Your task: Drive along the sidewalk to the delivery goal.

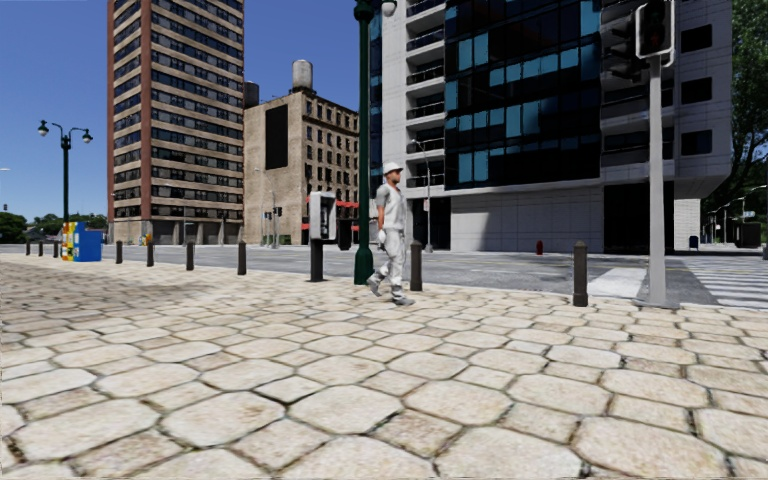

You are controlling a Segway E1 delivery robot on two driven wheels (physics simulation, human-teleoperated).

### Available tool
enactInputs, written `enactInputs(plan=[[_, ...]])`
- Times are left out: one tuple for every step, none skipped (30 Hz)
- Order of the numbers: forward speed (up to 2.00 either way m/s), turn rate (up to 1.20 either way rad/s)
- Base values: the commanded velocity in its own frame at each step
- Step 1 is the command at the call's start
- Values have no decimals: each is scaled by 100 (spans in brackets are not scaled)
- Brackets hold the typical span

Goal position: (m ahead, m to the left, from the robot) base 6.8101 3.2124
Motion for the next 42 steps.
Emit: enactInputs(plan=[[200, 0], [200, 0], [200, 0], [200, 4], [200, 8], [200, 10], [200, 10], [200, 10], [200, 14], [200, 24], [200, 29], [200, 30], [200, 30], [200, 30], [200, 30], [200, 30], [200, 30], [200, 31], [200, 31], [200, 31], [200, 31], [200, 31], [200, 31], [200, 31], [200, 31], [200, 31], [200, 31], [200, 31], [200, 31], [200, 31], [200, 31], [200, 31], [200, 31], [200, 31], [200, 31], [200, 31], [200, 31], [200, 31], [200, 31], [200, 31], [200, 31], [200, 31]])
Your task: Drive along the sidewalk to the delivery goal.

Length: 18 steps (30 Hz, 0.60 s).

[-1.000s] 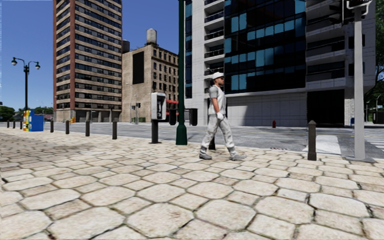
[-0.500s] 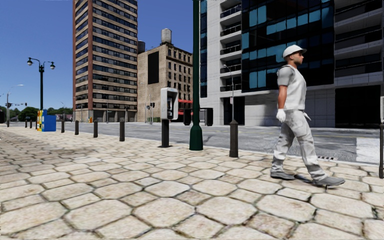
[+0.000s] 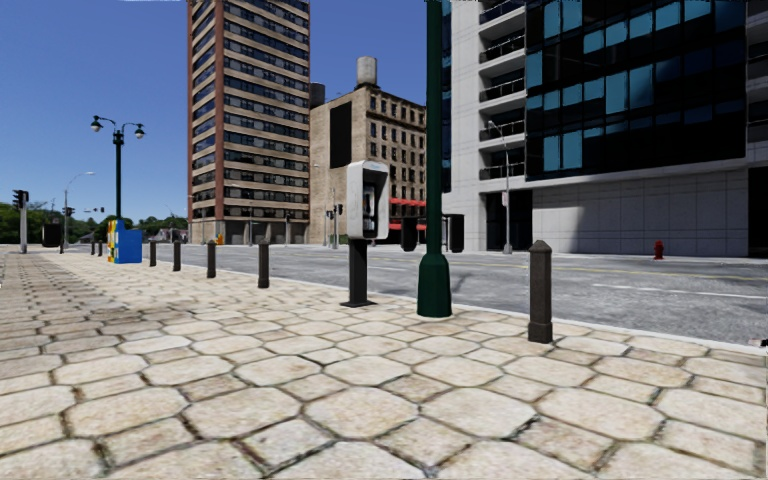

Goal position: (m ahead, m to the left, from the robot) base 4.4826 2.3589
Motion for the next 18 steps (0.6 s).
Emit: enactInputs(plan=[[200, 31], [200, 31], [200, 31], [200, 31], [200, 31], [200, 31], [200, 31], [200, 31], [200, 31], [200, 31], [200, 31], [200, 31], [200, 31], [200, 31], [200, 31], [200, 31], [200, 31], [200, 31]])
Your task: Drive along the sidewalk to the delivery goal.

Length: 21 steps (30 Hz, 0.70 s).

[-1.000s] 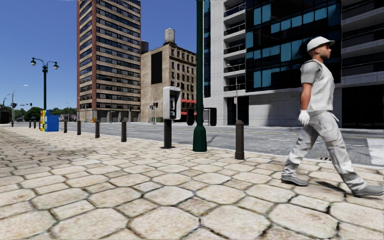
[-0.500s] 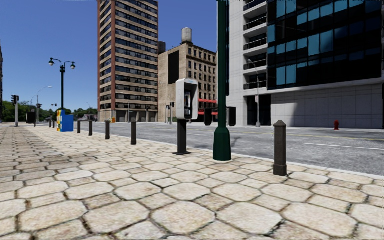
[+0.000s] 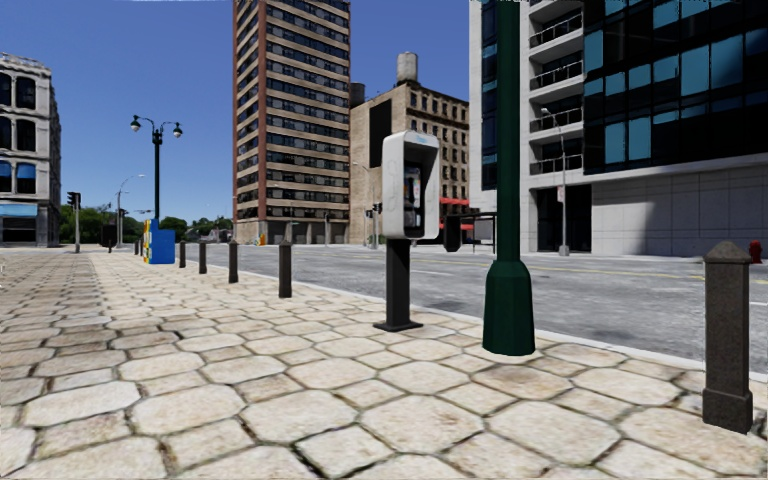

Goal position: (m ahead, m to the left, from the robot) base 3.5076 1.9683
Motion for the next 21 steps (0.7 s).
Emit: enactInputs(plan=[[200, 31], [200, 31], [200, 31], [200, 31], [200, 31], [200, 31], [200, 31], [200, 31], [200, 31], [200, 31], [200, 31], [200, 31], [200, 31], [200, 31], [200, 31], [200, 31], [200, 31], [200, 31], [200, 31], [200, 31], [200, 31]])
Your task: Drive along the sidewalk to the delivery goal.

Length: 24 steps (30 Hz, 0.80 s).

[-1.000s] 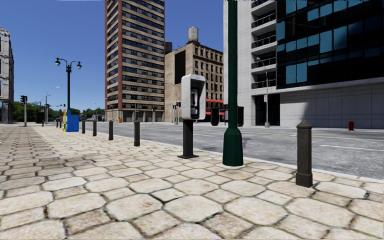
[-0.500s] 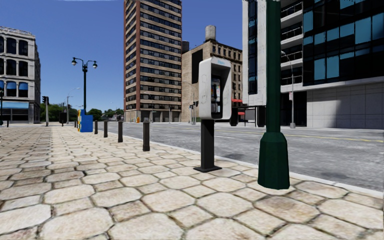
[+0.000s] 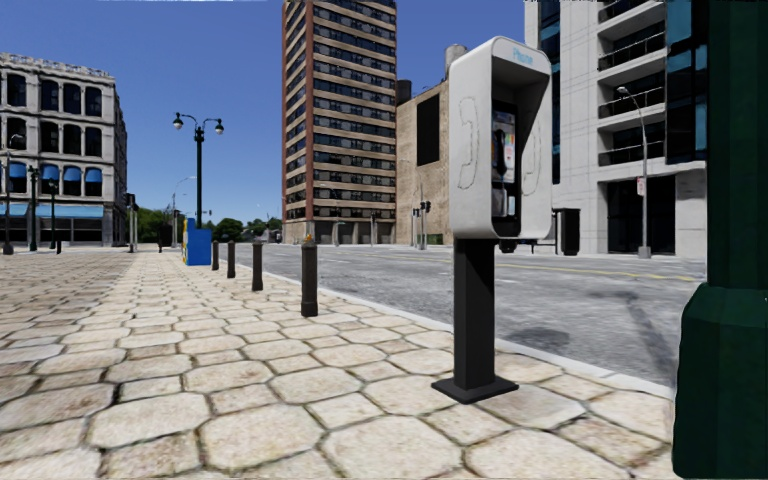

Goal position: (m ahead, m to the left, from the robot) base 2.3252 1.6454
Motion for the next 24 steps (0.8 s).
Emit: enactInputs(plan=[[200, 31], [200, 31], [200, 31], [200, 31], [200, 43], [200, 62], [200, 73], [200, 86], [200, 92], [200, 92], [200, 95], [200, 101], [200, 104], [200, 105], [200, 105], [200, 107], [200, 108], [200, 109], [200, 103], [200, 103], [200, 101], [200, 88], [200, 73], [200, 66]])
